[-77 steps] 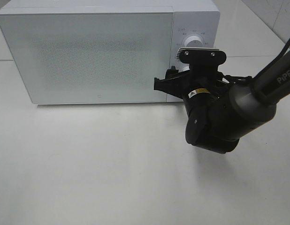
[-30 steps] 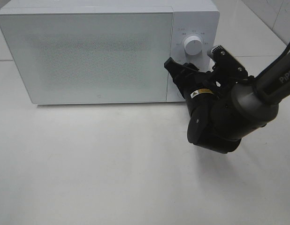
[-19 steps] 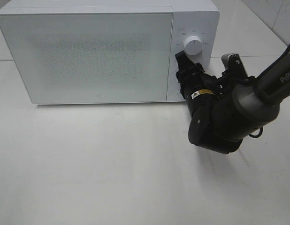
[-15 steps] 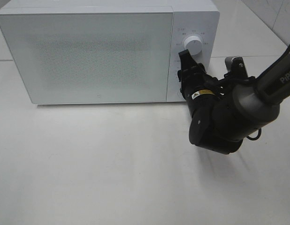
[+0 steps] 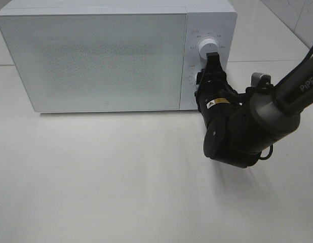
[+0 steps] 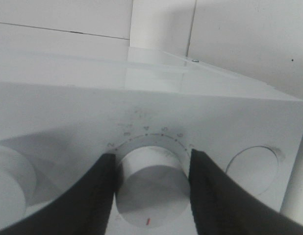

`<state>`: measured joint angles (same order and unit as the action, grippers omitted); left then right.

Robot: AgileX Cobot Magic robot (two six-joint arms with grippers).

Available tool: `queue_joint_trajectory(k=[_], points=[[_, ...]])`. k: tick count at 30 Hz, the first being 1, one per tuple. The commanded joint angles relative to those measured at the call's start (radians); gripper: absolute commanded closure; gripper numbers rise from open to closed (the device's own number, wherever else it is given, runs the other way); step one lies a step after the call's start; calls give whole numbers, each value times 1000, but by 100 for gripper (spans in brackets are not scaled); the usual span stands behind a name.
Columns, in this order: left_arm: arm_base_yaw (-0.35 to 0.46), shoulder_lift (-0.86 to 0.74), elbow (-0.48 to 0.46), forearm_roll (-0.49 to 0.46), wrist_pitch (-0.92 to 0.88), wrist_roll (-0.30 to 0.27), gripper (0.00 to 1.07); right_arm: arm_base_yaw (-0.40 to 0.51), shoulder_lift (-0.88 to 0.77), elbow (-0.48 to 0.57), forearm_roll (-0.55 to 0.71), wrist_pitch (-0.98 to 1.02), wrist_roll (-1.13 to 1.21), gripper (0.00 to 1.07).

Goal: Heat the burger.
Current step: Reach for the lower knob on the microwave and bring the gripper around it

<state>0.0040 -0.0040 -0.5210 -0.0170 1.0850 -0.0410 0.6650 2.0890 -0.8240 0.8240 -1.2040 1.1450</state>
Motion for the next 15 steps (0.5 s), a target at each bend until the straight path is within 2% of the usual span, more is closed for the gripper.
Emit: queue_joint_trajectory(k=[1,15], points=[[1,-19,2,-4,-13,-4,6,-2,-7,-23,-99,-13,118,102],[1,-19,2,-4,-13,-4,6,-2,-7,-23,-100,-13,305,101]])
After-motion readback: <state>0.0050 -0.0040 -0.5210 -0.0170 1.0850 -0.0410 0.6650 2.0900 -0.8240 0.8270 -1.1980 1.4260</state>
